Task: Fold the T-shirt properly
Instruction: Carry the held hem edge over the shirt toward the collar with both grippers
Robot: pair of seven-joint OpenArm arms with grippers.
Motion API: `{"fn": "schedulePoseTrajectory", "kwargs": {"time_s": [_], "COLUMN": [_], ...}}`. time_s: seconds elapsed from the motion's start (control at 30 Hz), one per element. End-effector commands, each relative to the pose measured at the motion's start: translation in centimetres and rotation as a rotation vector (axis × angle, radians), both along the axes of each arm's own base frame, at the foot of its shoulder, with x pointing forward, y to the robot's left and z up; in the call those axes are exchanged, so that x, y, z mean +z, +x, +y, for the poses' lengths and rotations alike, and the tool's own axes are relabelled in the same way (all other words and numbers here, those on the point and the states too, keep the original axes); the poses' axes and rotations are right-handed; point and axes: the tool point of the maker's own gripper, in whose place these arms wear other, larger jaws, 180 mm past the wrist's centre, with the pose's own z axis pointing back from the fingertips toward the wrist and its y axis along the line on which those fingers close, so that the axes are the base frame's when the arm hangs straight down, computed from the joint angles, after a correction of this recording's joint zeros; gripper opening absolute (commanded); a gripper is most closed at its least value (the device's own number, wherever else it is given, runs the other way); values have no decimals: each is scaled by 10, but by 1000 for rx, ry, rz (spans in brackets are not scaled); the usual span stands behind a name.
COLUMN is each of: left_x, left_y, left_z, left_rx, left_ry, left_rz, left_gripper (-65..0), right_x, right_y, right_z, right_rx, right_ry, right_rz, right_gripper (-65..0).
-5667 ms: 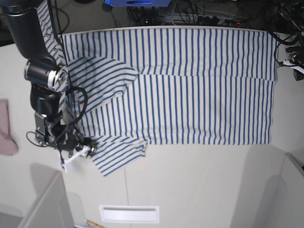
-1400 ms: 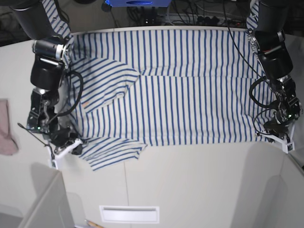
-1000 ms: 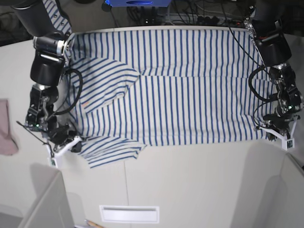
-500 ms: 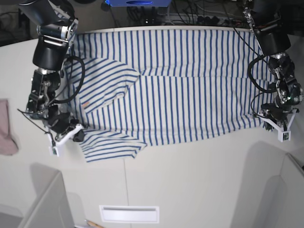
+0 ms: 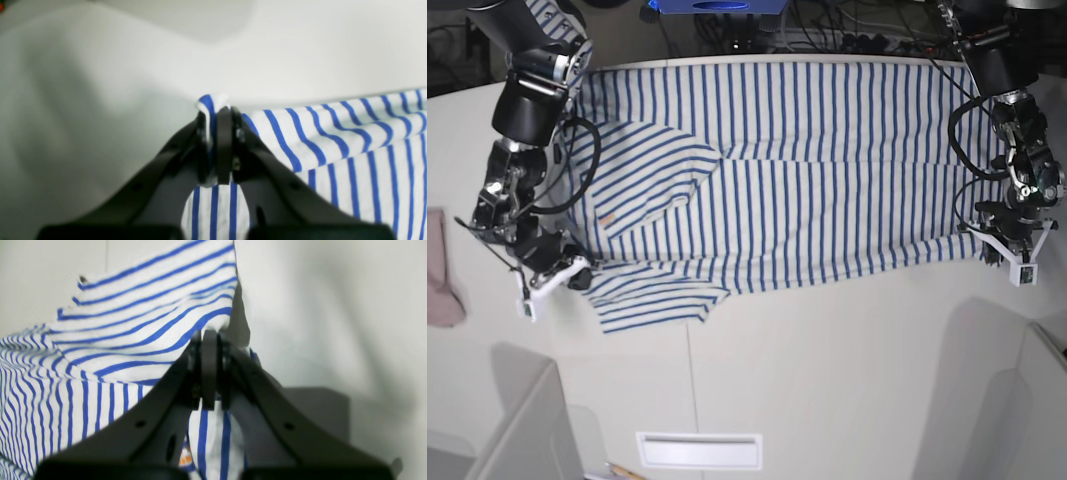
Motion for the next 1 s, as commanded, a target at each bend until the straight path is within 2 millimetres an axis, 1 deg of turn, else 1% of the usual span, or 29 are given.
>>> {"fn": "schedulePoseTrajectory", "kwargs": {"time_s": [0.0, 0.07, 0.13, 0.23, 0.27, 0.33, 0.43, 0.57, 0.63, 0.77, 0.8, 0.9, 0.97], "left_x": [25, 33, 34, 30, 34, 45, 53, 67, 64, 77, 80, 84, 79], "left_y": [10, 8, 7, 0, 3, 10, 13, 15, 8, -8, -10, -12, -18], "left_z": [10, 19, 21, 22, 21, 21, 21, 17, 15, 25, 26, 24, 25], "left_rx": [6, 31, 19, 21, 17, 14, 6, -10, -12, 39, 42, 38, 41], "left_ry": [30, 31, 26, 18, 21, 30, 42, 68, 75, 89, 96, 106, 108], "left_rz": [-71, -96, -89, -31, -37, -65, -83, -111, -78, -80, -79, -78, -54], "left_gripper": [-650, -650, -650, -650, -650, -650, -650, -650, -650, -650, -650, -650, -650], "right_x": [24, 28, 27, 28, 29, 39, 55, 58, 58, 59, 60, 65, 67], "right_y": [17, 18, 17, 18, 18, 21, 22, 17, 12, 4, 1, -5, -9], "right_z": [-6, -7, -7, -6, -6, -4, 0, 1, 1, 1, -2, -19, -25], "right_rx": [-4, -2, -2, -2, -1, -2, -5, 14, 14, 23, 20, -22, -31], "right_ry": [-5, -11, -11, -11, -12, 2, 52, 42, 35, 17, 12, 9, 0], "right_rz": [-80, -88, -86, -89, -91, -124, -176, -163, -164, -161, -156, -144, -132], "right_gripper": [-650, -650, -650, -650, -650, -650, -650, -650, -650, -650, -650, -650, -650]}}
